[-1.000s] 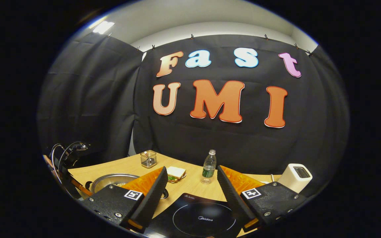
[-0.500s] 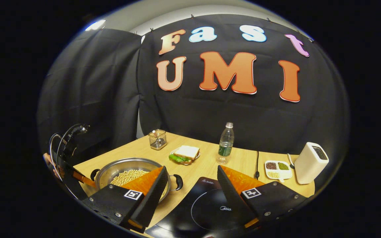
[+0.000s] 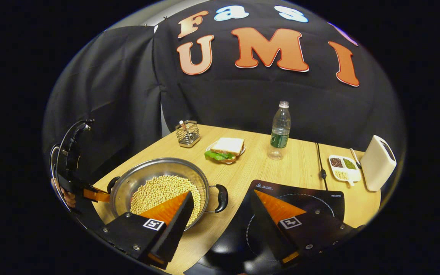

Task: First push the handle of the pot to place it horizontally, then grasp the pot with both hands and set it on the induction cooktop.

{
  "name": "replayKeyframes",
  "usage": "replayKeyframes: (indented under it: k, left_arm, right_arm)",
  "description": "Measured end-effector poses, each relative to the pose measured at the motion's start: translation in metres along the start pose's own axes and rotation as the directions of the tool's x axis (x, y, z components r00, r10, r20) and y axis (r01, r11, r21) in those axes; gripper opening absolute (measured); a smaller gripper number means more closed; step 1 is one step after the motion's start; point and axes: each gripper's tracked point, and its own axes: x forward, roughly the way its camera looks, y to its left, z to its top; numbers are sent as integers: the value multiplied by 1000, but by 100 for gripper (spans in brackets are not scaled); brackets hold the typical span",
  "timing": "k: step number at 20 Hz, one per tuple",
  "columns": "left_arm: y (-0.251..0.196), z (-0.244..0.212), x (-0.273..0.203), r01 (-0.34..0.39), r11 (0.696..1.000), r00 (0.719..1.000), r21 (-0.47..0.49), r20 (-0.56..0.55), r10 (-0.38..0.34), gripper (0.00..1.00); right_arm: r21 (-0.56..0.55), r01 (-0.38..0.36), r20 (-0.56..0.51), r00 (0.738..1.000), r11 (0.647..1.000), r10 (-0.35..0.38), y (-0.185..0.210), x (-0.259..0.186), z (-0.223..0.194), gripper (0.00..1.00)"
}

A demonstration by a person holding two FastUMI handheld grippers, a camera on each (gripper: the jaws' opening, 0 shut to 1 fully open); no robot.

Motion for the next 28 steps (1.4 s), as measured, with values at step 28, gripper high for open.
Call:
replayKeyframes:
  k: [28]
  left_arm:
    - [30, 81, 21, -35, 982, 970, 186, 242, -11, 4]
  right_arm:
    - [153, 103, -275, 960, 983, -58, 39, 56, -63, 94]
